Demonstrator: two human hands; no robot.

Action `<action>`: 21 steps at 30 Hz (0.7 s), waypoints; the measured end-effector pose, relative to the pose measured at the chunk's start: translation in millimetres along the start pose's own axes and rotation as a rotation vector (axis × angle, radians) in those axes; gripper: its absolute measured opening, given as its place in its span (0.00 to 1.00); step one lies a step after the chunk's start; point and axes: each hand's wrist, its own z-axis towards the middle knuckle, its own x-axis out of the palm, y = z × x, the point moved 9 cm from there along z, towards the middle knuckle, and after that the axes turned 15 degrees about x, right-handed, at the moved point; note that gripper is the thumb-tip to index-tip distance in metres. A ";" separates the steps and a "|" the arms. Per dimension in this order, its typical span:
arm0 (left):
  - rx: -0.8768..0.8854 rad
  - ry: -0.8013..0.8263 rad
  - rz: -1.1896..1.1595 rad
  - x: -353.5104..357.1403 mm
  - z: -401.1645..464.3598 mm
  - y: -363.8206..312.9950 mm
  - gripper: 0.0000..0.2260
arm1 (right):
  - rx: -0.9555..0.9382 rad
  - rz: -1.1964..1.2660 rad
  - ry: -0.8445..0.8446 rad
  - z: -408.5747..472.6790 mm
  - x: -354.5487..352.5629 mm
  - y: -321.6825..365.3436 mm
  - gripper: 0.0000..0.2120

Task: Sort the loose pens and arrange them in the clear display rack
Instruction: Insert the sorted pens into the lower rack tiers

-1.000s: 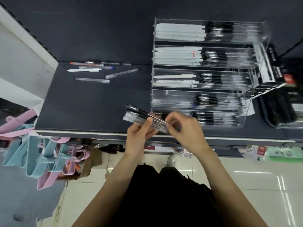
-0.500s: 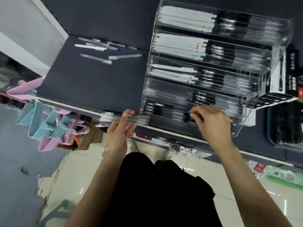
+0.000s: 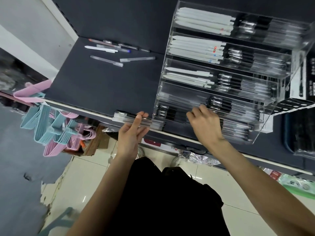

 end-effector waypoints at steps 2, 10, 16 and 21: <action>-0.010 0.014 0.004 1.2 0.5 1.1 0.08 | -0.006 -0.011 0.006 0.5 2.7 3.3 0.14; -0.020 0.089 0.033 14.1 -5.2 7.1 0.08 | 0.256 0.650 0.063 5.7 -38.9 7.1 0.05; -0.070 0.154 0.045 27.8 -13.2 17.4 0.10 | 0.417 1.091 0.490 -6.1 -10.8 29.0 0.10; -0.054 0.183 0.062 25.1 -12.3 15.1 0.12 | 0.401 0.748 0.206 -7.9 -21.6 -11.6 0.06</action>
